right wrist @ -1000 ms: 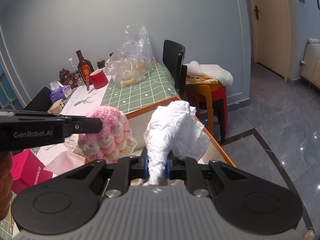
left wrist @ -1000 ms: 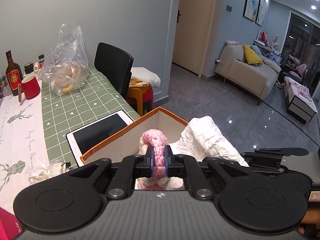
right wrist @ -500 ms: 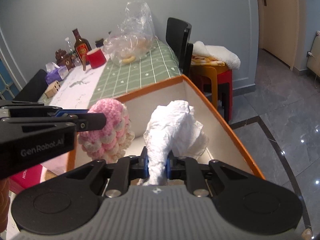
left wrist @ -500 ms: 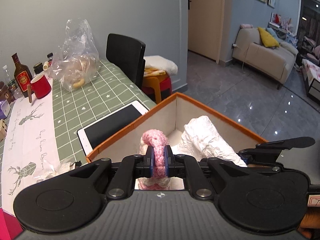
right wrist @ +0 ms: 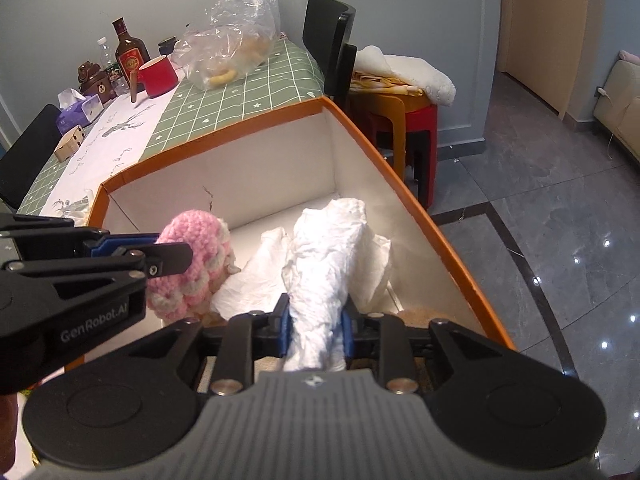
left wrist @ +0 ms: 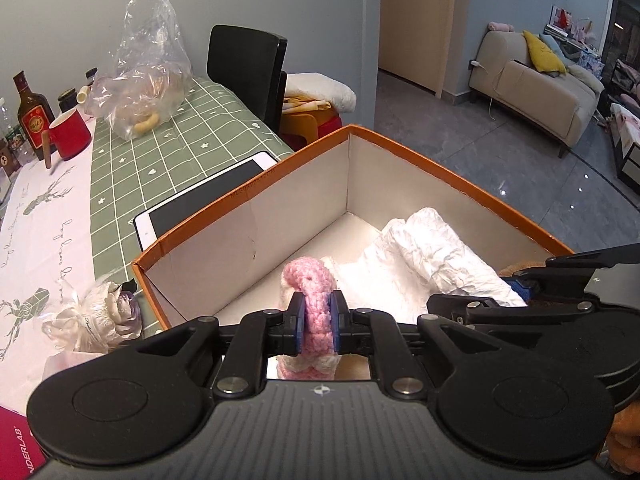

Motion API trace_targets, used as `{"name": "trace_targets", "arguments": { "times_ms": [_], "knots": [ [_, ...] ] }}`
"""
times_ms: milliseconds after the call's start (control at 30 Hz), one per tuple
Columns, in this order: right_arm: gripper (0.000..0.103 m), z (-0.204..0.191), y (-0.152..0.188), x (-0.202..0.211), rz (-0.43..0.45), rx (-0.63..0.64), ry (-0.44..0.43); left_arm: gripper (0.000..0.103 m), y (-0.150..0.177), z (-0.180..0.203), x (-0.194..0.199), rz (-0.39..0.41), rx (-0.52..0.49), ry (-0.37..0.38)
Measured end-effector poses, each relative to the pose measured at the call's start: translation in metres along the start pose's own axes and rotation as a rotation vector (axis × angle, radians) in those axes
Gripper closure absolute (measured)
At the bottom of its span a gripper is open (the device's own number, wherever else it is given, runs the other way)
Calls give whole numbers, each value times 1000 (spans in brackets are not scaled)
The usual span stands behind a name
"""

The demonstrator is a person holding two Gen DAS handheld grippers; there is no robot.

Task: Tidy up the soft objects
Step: 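Open both tools to release the tissue and knitted ball into the box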

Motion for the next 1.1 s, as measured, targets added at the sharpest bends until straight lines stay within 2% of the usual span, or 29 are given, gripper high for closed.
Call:
{"name": "trace_targets", "arguments": {
  "times_ms": [100, 133, 200, 600, 1100],
  "knots": [
    [70, -1, 0, 2, 6, -3, 4, 86, -1, 1, 3, 8, 4, -2],
    [68, -1, -1, 3, 10, -3, 7, 82, -2, 1, 5, 11, 9, 0],
    [67, -1, -1, 6, 23, -2, 13, 81, -3, 0, 9, 21, 23, 16],
    [67, 3, -2, 29, 78, -23, 11, 81, -6, -10, 36, 71, 33, 14],
    [67, -35, 5, 67, 143, 52, -21, 73, 7, -58, 91, 128, 54, -39]
  ]
}}
Point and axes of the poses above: each gripper's, at about its wrist camera, not at the fingertips, and x roughly against the way its jaws point, z to its right, y to its underside, the point moved 1 cm from there along -x, roughly the way its jaws point, and after that the axes turned 6 degrees about -y, right-handed, at the moved point
